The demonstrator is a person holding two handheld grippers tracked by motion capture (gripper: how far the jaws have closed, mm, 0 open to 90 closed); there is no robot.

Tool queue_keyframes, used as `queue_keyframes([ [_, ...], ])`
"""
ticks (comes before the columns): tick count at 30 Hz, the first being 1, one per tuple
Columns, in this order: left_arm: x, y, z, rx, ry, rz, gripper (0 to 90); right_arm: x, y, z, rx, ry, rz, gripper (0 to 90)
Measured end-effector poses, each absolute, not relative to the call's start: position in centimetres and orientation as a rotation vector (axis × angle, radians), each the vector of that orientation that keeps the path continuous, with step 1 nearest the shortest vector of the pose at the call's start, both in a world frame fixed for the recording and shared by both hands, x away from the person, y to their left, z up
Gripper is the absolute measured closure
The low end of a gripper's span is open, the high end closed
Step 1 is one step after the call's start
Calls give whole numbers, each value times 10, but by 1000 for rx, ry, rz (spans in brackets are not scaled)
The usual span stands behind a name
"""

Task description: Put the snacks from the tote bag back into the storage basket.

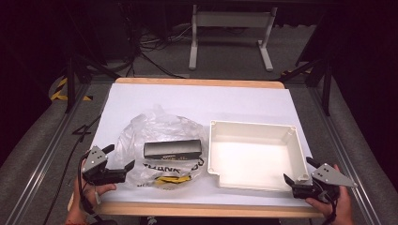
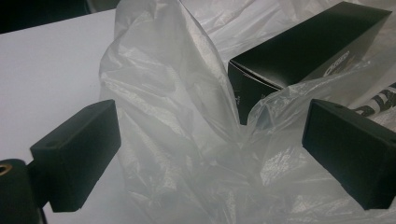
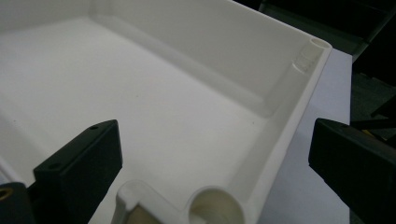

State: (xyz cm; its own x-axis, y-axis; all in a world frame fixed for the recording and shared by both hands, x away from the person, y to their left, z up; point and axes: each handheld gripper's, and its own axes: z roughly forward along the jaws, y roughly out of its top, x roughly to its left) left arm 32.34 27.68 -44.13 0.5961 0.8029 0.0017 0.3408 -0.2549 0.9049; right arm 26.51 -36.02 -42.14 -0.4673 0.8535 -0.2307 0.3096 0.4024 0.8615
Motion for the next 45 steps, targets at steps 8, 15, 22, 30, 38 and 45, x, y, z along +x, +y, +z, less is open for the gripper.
queue_keyframes([
  [8, 323, 277, -442, 1837, 918, 580, 52, 265, -362, -418, 997, 1963, 1035, 35],
  [15, 323, 278, -442, 1838, 906, 580, 52, 267, -362, -414, 992, 1954, 1029, 34],
  [22, 319, 279, -443, 1841, 908, 589, 52, 272, -358, -408, 975, 1944, 1016, 34],
  [30, 316, 283, -447, 1843, 934, 602, 54, 280, -349, -396, 875, 1985, 1043, 41],
  [38, 308, 286, -447, 1841, 939, 605, 54, 283, -338, -385, 839, 2001, 1132, 66],
  [45, 307, 286, -449, 1852, 948, 604, 55, 294, -325, -378, 818, 2011, 1144, 73],
])
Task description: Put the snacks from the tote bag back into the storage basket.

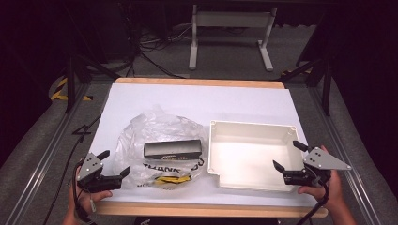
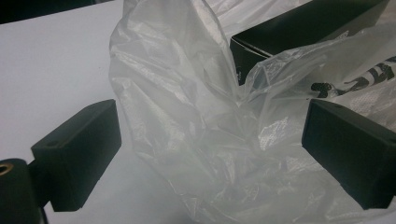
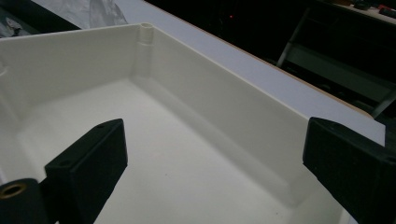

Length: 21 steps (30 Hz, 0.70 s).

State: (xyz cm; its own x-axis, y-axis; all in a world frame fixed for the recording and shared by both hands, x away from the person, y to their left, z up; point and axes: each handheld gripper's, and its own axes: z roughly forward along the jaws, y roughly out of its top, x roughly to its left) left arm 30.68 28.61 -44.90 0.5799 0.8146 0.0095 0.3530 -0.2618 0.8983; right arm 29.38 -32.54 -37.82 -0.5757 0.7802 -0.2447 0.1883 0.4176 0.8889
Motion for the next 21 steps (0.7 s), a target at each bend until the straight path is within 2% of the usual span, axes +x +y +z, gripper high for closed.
queue_keyframes([
  [5, 305, 286, -448, 1853, 944, 602, 55, 298, -317, -370, 831, 2017, 1025, 73],
  [12, 306, 286, -448, 1853, 944, 599, 56, 294, -320, -361, 825, 2011, 1127, 80],
  [21, 306, 285, -448, 1858, 938, 592, 56, 300, -303, -351, 718, 2075, 1127, 111],
])
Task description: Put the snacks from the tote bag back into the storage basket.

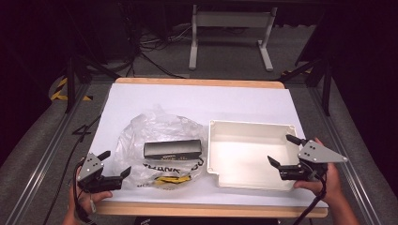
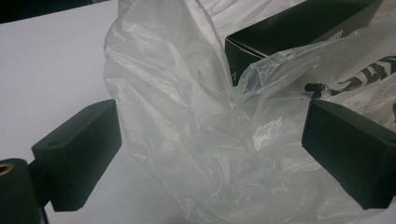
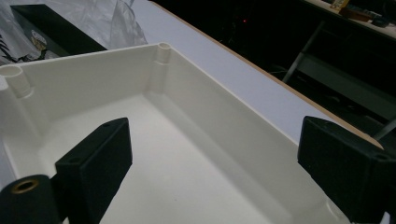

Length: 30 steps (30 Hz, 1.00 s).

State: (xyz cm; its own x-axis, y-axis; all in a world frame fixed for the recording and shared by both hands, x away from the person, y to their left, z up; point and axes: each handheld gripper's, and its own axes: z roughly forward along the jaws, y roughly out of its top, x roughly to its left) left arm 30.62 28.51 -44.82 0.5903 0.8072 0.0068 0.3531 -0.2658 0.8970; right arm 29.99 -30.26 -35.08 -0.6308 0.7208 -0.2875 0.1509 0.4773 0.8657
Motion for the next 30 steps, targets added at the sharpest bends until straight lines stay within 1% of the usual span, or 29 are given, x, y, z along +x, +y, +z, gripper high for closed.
queue_keyframes([
  [3, 306, 285, -448, 1860, 941, 599, 59, 303, -293, -349, 687, 2090, 1143, 130],
  [5, 306, 285, -448, 1863, 942, 603, 61, 305, -287, -347, 655, 2086, 1153, 186],
  [6, 306, 284, -448, 1864, 941, 601, 62, 306, -285, -346, 640, 2093, 1172, 189],
  [11, 306, 285, -448, 1863, 940, 600, 63, 317, -267, -341, 600, 2147, 1189, 172],
  [13, 306, 284, -448, 1864, 938, 597, 62, 323, -258, -340, 592, 2190, 1178, 138],
  [16, 306, 284, -448, 1865, 936, 598, 62, 328, -252, -340, 584, 2206, 1183, 140],
  [26, 306, 285, -448, 1868, 932, 594, 62, 357, -210, -347, 536, 2305, 1219, 151],
  [30, 306, 284, -448, 1874, 933, 596, 61, 365, -195, -348, 470, 2343, 1210, 156],
])
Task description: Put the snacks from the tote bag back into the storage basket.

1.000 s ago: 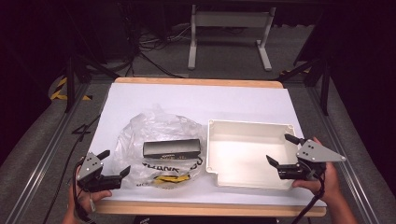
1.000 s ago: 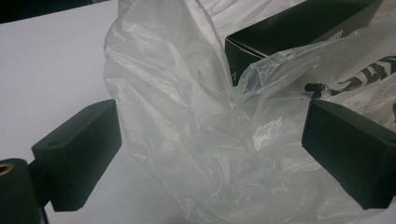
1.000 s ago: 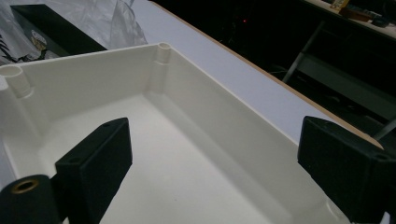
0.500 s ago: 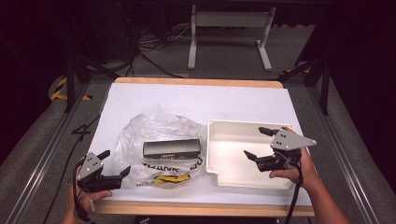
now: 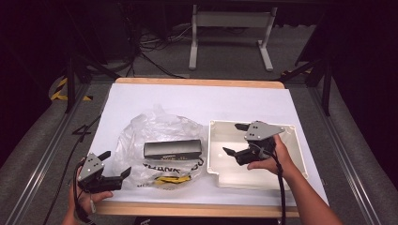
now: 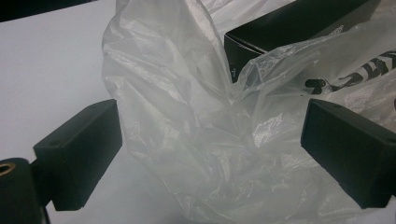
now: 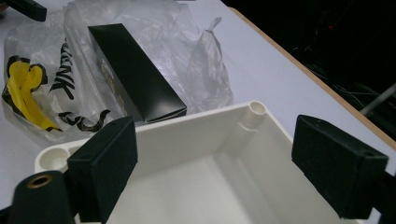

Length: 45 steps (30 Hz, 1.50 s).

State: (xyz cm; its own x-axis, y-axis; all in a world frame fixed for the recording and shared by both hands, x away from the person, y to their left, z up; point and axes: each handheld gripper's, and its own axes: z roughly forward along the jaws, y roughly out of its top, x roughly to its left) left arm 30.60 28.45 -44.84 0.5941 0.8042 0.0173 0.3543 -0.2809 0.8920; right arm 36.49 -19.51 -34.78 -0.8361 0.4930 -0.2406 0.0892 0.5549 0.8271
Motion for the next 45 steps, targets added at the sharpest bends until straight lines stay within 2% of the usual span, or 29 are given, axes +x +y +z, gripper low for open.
queue_keyframes([
  [16, 306, 285, -448, 1868, 929, 597, 61, 396, -141, -340, 314, 2464, 1107, 209],
  [29, 305, 286, -449, 1871, 931, 591, 61, 417, -98, -361, 204, 2635, 1004, 233],
  [35, 303, 287, -449, 1864, 935, 583, 61, 422, -84, -369, 165, 2697, 1001, 280],
  [45, 302, 289, -449, 1864, 933, 586, 62, 431, -60, -382, 87, 2786, 895, 273],
])
